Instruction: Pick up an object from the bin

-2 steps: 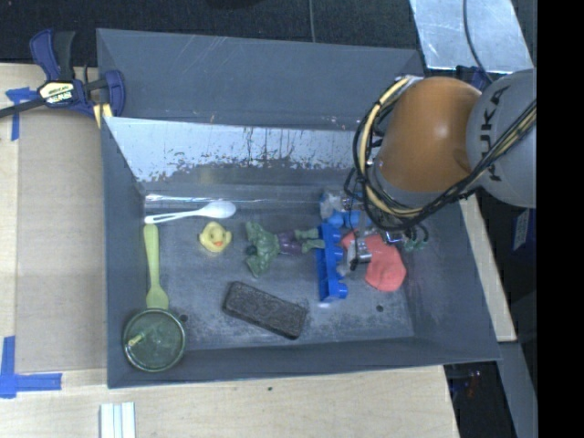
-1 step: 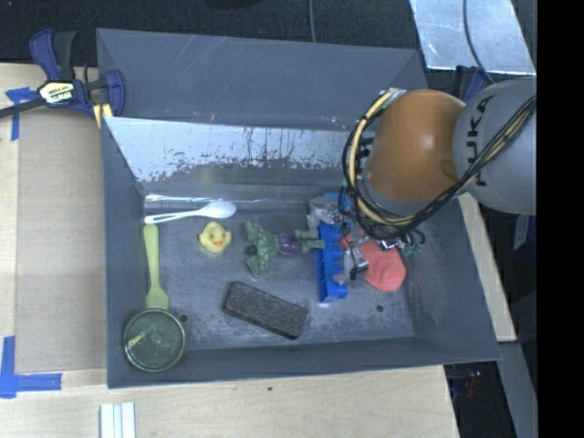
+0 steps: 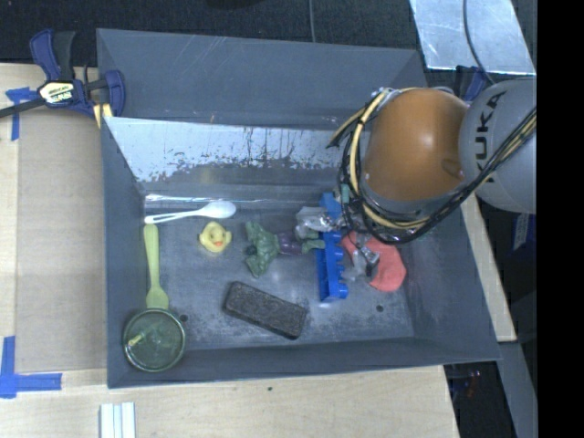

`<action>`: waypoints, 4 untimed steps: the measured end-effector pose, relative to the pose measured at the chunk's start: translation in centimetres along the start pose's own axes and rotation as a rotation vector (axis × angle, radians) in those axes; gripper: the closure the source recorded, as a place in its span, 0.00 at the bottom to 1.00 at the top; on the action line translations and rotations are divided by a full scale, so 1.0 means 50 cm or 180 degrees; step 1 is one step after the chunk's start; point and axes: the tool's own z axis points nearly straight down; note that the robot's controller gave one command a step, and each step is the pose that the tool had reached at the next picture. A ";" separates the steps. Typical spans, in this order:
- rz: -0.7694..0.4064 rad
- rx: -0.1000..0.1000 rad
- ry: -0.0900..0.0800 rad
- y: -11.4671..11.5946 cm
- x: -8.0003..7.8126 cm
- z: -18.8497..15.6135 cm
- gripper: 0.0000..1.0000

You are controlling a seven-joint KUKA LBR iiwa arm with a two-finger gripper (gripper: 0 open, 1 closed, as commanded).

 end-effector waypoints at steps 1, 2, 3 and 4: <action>-0.0128 -0.0003 0.0004 -0.012 -0.012 0.060 0.00; -0.1279 0.0048 -0.0045 -0.014 -0.023 0.062 1.00; -0.1277 0.0048 -0.0045 -0.014 -0.023 0.061 1.00; -0.1274 0.0048 -0.0042 -0.015 -0.022 0.008 1.00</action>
Offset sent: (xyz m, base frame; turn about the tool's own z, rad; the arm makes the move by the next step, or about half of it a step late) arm 0.0070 0.0018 -0.0397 -0.4056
